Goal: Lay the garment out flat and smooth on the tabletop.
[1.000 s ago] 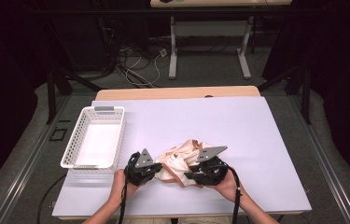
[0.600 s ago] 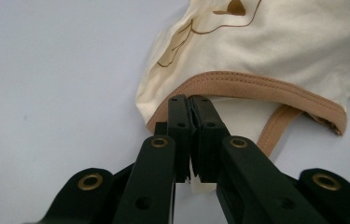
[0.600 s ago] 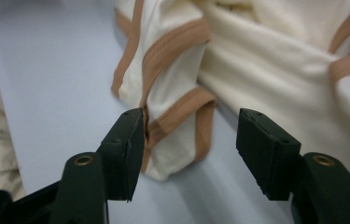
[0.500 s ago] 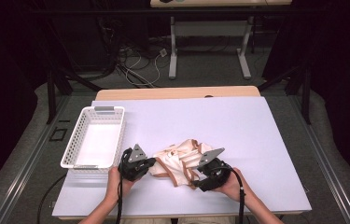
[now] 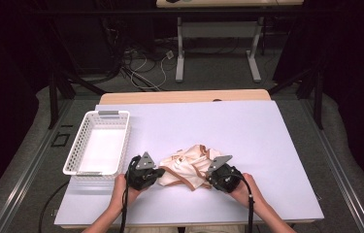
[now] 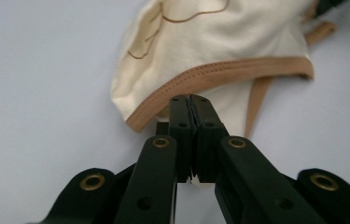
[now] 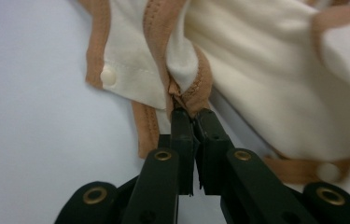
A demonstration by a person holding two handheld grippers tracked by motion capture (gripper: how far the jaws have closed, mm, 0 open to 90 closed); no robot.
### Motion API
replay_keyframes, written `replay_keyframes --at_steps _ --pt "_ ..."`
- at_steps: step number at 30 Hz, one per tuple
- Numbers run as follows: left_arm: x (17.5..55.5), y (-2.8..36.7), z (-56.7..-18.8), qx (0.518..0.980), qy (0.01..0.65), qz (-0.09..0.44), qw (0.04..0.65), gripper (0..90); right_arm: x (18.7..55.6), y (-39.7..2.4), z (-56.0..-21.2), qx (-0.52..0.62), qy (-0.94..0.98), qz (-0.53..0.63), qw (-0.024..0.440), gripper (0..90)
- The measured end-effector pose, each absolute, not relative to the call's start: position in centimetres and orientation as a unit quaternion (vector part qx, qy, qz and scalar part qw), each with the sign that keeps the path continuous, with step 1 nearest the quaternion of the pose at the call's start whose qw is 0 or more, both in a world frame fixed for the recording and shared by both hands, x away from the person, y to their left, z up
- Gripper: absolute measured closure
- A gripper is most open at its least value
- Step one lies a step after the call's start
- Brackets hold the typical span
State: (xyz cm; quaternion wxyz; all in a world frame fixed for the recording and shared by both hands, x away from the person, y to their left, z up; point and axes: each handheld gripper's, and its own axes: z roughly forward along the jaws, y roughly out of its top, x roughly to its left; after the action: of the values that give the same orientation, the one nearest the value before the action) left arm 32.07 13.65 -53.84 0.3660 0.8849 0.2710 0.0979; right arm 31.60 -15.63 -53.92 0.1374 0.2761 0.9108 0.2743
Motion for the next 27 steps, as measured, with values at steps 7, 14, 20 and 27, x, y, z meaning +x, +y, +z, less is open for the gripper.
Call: replay_keyframes --at_steps 7,14,20,27 --pt "31.5 12.6 -53.7 0.898 0.242 0.080 0.358 82.5 32.5 -17.0 -53.8 0.304 0.903 0.263 0.154 85.3" --pt "32.6 13.3 -52.6 0.878 0.272 0.102 0.381 42.9 32.2 -16.7 -52.8 0.301 0.895 0.303 0.127 55.7" --pt "34.1 13.5 -51.9 0.862 0.292 0.123 0.395 36.2 31.8 -16.2 -52.1 0.287 0.889 0.337 0.117 40.4" --pt "35.7 12.3 -52.1 0.866 0.279 0.129 0.394 47.4 31.8 -15.3 -53.0 0.278 0.887 0.347 0.129 51.2"
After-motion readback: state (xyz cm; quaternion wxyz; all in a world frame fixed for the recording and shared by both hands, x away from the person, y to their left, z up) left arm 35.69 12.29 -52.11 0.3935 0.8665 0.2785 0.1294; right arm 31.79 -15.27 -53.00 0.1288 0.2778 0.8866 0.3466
